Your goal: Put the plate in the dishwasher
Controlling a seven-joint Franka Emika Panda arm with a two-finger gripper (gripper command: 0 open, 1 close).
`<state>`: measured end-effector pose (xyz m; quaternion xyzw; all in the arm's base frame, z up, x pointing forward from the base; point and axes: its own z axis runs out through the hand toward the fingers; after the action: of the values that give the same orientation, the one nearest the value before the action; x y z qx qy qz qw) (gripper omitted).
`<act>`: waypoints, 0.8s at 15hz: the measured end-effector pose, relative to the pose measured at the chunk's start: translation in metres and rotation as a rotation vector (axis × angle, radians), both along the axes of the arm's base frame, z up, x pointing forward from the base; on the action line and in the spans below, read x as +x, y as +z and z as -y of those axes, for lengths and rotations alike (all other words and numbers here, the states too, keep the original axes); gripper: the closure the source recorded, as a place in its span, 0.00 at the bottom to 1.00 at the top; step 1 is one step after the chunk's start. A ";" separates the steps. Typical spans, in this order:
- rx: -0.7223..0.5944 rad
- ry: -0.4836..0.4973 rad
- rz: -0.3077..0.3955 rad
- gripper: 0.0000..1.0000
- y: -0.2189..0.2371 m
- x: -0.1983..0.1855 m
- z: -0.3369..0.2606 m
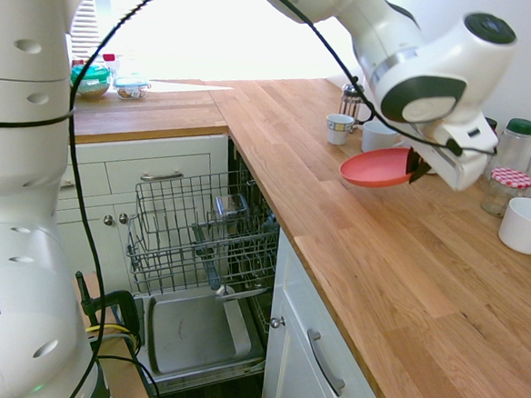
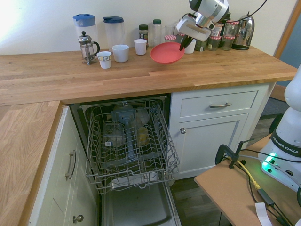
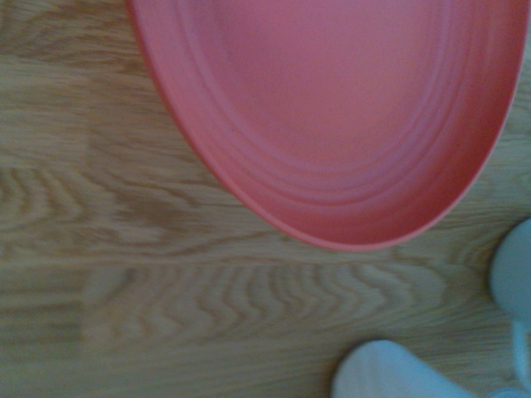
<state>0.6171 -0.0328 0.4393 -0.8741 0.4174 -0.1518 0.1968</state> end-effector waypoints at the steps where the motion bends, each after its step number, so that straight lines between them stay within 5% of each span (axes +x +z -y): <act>1: -0.060 0.025 0.034 1.00 0.017 -0.008 -0.031; 8: -0.449 0.306 0.175 1.00 0.055 -0.064 -0.225; 12: -0.586 0.497 0.176 1.00 0.045 -0.108 -0.310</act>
<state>0.5091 0.2771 0.4848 -0.9513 0.1133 -0.2866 0.0046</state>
